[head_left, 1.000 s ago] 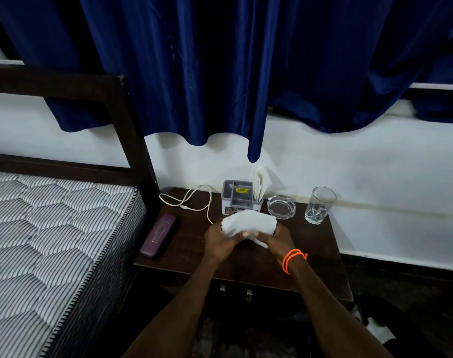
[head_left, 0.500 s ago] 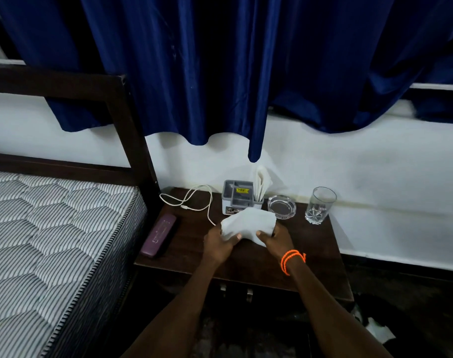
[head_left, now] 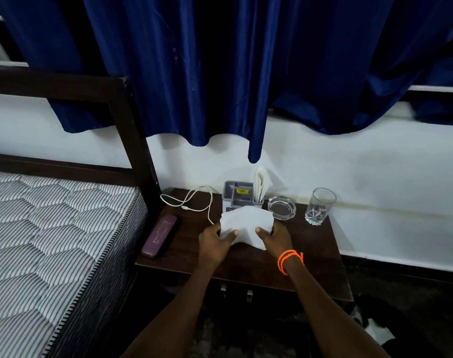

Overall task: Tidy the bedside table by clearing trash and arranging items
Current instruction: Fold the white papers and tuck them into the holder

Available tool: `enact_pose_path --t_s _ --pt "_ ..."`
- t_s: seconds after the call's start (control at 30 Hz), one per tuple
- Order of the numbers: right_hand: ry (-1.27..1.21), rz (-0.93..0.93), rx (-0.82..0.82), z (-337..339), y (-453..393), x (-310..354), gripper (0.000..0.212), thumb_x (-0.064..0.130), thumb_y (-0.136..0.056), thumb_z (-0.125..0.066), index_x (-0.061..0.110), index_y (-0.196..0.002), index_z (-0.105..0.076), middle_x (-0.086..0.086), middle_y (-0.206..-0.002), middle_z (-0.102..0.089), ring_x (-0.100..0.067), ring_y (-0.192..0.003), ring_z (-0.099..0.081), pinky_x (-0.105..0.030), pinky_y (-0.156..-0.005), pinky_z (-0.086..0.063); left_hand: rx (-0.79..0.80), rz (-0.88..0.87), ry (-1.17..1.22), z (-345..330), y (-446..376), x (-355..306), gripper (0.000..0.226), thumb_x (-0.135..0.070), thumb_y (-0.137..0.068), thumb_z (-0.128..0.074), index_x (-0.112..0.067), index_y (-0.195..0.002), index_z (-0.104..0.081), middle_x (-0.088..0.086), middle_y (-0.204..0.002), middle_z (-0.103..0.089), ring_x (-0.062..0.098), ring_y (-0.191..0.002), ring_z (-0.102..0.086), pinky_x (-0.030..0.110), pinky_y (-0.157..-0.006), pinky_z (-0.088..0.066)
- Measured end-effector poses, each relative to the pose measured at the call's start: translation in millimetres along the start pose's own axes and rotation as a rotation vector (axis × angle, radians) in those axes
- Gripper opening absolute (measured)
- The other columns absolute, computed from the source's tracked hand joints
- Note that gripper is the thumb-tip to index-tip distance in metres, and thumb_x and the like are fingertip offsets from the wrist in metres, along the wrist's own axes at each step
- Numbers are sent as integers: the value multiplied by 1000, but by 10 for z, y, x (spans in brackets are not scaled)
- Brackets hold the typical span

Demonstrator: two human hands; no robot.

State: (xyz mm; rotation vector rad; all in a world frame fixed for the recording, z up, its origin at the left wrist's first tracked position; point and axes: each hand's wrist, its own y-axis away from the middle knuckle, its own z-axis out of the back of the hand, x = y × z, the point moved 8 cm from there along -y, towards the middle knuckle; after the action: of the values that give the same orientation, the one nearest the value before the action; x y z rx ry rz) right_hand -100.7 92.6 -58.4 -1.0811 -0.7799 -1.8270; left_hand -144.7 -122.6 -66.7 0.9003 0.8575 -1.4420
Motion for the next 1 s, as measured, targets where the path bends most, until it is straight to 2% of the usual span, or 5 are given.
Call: enact_pose_path --t_s 0.23,0.5,0.67,0.8,1.0 --pt "179 97 -67 130 2 292 27 14 -83 -73 7 -109 -73 -11 -103 -75 -14 -86 -61 -17 -70 -35 -37 -29 -119 89 15 -158 51 -28 -82 -81 -15 -48 -46 10 -57 -62 12 -52 -49 28 -54 -29" --pt "27 91 28 38 -18 634 9 15 -79 -77 17 -85 -72 -5 -81 -76 -23 -68 -73 -44 -70 -61 -5 12 15 245 -88 -489 21 -19 -86 -76 -3 -74 -72 9 -69 -75 3 -40 -64 15 -45 -49" --pt "107 190 -48 99 1 1093 18 21 -77 -77 9 -73 -65 -8 -68 -66 -21 -63 -59 -22 -54 -41 -42 1 115 410 -252 -782 40 -15 -86 -77 -11 -54 -53 7 -57 -62 16 -53 -73 13 -39 -42" --pt "90 234 -171 120 -52 1370 38 23 -73 -79 15 -58 -45 -6 -56 -50 -25 -59 -48 -34 -59 -41 -38 -21 171 468 -443 -960 45 -13 -86 -76 -7 -55 -44 6 -50 -45 16 -53 -73 21 -45 -50" --pt "81 252 -252 40 -243 1615 46 18 -76 -75 18 -54 -35 4 -52 -37 -21 -58 -39 -29 -58 -30 15 25 248 403 -790 -997 47 -21 -88 -77 -14 -51 -48 6 -57 -50 20 -59 -60 39 -62 -65"
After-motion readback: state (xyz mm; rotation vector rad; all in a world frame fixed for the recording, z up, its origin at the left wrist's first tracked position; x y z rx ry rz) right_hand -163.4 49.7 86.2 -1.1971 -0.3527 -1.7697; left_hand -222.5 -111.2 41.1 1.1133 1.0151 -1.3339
